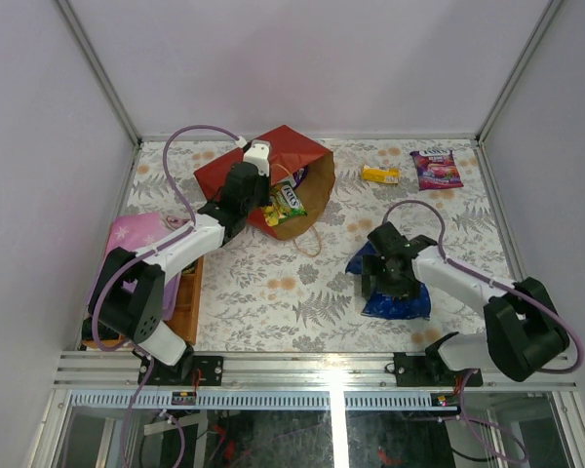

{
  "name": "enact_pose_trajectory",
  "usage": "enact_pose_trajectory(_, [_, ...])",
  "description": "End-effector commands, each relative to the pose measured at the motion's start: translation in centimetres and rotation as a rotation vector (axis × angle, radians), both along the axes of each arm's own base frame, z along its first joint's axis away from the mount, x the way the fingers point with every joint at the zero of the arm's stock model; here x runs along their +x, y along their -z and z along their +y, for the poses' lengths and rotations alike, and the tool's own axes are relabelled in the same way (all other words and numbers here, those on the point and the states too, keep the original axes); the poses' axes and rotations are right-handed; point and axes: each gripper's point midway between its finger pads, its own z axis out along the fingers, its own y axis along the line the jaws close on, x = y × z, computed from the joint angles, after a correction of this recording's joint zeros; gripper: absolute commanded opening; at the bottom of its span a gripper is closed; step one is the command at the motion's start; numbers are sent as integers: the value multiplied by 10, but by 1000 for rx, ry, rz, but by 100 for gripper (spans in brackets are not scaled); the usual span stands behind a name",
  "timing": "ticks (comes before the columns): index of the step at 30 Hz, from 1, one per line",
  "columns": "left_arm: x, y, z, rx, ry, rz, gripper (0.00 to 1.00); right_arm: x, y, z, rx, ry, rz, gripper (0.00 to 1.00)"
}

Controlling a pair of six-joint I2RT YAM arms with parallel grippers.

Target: Take the snacks out of the paper bag

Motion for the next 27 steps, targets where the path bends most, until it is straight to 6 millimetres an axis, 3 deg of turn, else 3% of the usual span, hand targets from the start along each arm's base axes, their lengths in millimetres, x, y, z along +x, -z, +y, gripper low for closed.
enact_pose_trajectory(1, [3, -20, 11, 14, -31, -46, 0, -1, -63, -19, -61, 71, -87, 99])
enact_pose_trajectory(5, [4, -20, 8, 5, -23, -48, 0, 43, -164, 2, 113, -3, -453, 99])
enact_pose_trajectory(8, [5, -16, 7, 9, -20, -34, 0, 71, -201, 13, 114, -77, -563, 99])
enact_pose_trajectory(10, [5, -17, 7, 11, -21, -36, 0, 85, -188, 21, 46, -170, -485, 99])
enact_pose_trajectory(13, [4, -17, 10, 20, -30, -36, 0, 96, -152, 37, -85, -370, -293, 95])
enact_pose_trajectory(23, [6, -16, 18, 14, -55, -46, 0, 67, -107, 93, -194, -841, -100, 91])
enact_pose_trajectory(27, [7, -14, 18, 14, -55, -38, 0, 67, -79, 96, -370, -979, -67, 94])
